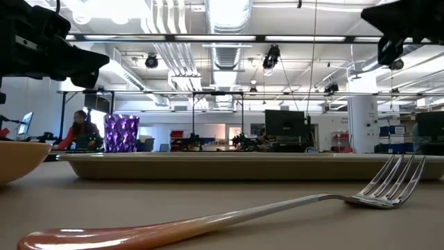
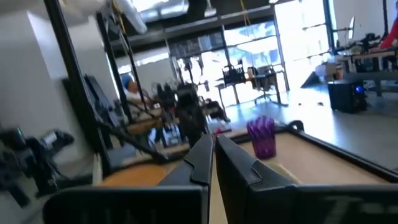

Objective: Pick and place plate/cup/fork/spoon on tray
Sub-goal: Put the purple cup on the beige tray

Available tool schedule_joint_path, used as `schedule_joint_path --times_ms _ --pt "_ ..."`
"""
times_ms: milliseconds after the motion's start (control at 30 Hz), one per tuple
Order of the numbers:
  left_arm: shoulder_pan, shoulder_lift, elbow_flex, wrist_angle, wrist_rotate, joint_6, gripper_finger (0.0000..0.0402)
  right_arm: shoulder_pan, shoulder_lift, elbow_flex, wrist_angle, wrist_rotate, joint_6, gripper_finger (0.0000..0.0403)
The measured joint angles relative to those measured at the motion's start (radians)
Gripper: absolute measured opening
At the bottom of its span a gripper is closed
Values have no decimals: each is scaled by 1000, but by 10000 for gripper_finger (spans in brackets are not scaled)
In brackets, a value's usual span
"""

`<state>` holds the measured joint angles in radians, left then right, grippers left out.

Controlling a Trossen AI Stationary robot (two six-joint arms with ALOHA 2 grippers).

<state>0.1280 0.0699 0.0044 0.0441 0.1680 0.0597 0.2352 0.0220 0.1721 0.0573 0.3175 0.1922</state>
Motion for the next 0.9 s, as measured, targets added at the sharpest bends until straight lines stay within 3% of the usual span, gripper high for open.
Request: schedule_joint_path --times_ms 267,433,733,900 --pt "0 0 0 2 0 0 0 0 62 68 9 55 238 11" --pt "0 4 0 144 10 -18 0 0 132 114 32 119 322 11" --pt "1 2 0 560 8 -519 0 0 301 228 37 157 295 11" --pt "1 2 13 605 8 -585 0 0 402 287 36 157 268 11"
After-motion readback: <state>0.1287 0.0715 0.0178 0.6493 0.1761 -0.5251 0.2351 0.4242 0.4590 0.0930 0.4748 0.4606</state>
